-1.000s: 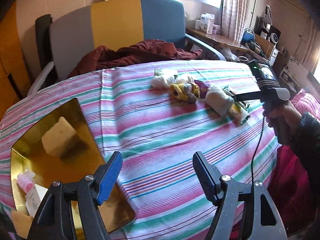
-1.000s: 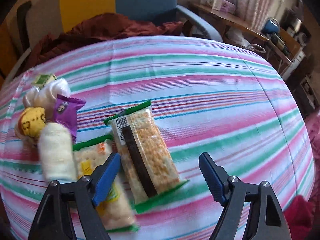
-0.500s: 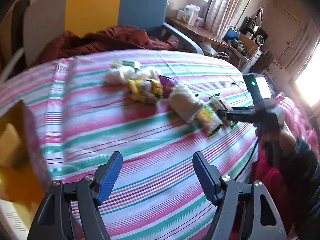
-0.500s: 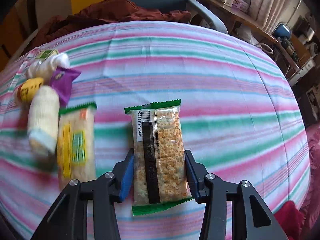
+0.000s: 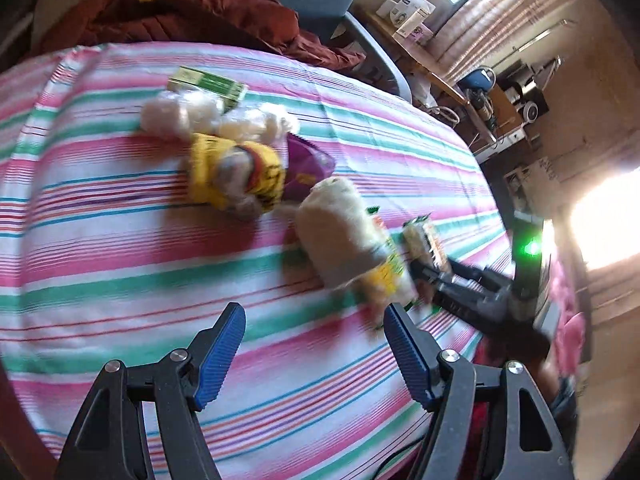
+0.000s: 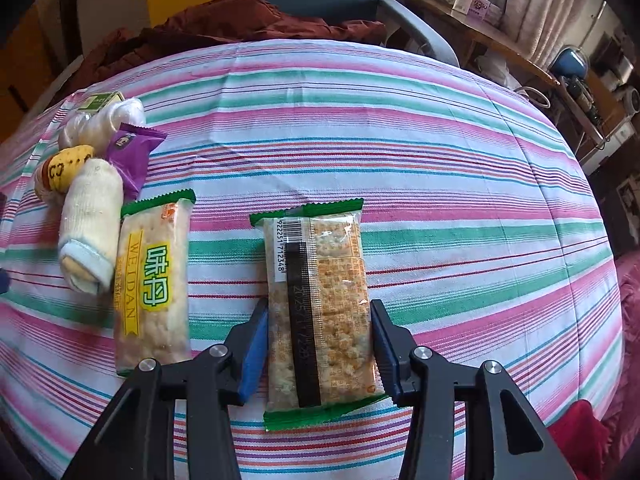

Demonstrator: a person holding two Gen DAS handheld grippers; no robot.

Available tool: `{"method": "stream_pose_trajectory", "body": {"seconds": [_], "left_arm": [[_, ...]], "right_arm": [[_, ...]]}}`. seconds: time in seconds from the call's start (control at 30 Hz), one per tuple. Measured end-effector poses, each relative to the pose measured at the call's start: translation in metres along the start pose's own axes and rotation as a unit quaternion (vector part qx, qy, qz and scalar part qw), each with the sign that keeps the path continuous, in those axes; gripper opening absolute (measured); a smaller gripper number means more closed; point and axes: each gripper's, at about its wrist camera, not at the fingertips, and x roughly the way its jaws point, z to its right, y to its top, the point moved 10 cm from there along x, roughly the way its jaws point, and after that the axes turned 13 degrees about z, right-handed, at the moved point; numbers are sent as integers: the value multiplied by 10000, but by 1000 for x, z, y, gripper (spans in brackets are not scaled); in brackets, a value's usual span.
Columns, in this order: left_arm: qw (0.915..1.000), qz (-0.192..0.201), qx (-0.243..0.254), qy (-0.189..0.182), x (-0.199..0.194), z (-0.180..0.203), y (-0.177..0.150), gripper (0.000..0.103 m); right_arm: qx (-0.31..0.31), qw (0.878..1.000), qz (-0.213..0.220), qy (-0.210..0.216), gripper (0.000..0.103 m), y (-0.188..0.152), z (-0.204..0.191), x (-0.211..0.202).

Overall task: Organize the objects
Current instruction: 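Grasp the cracker packet with the right tool while the left tool grasps the white sock, then carry the cracker packet and white sock into the gold tray and release both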

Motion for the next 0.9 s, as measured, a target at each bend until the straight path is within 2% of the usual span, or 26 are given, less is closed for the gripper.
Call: {"method": "stream_pose_trajectory", "body": {"seconds": [0.17, 0.23, 0.47, 0.6, 0.67, 0.7, 0.73, 0.9], "left_arm": [[9993, 125, -343, -125, 25, 10, 14, 74], [9991, 182, -376, -50, 33, 11, 18, 78], [9990, 224, -367, 133, 61, 13, 27, 78], [9986, 66, -475, 237, 78, 6, 21, 76], [9993, 159, -159, 312, 76, 9, 19, 71], [9995, 159, -61, 261, 75, 11, 17, 62], [9998, 107, 17, 140, 74, 13, 13, 58], [9989, 289, 346, 86, 54, 13, 5, 54]], "right_arm": [[3, 10000, -7, 38, 49, 5, 4, 6], [13, 10000, -3, 53, 50, 6, 4, 6], [-10, 10000, -5, 86, 50, 10, 5, 10], [-81, 9999, 3, 80, 49, 10, 3, 10], [-130, 9999, 9, 87, 47, 11, 2, 11], [-159, 9998, 11, 96, 47, 12, 1, 11], [-192, 9998, 24, 112, 46, 13, 1, 11], [-190, 9996, 66, 189, 46, 12, -2, 8]]}}
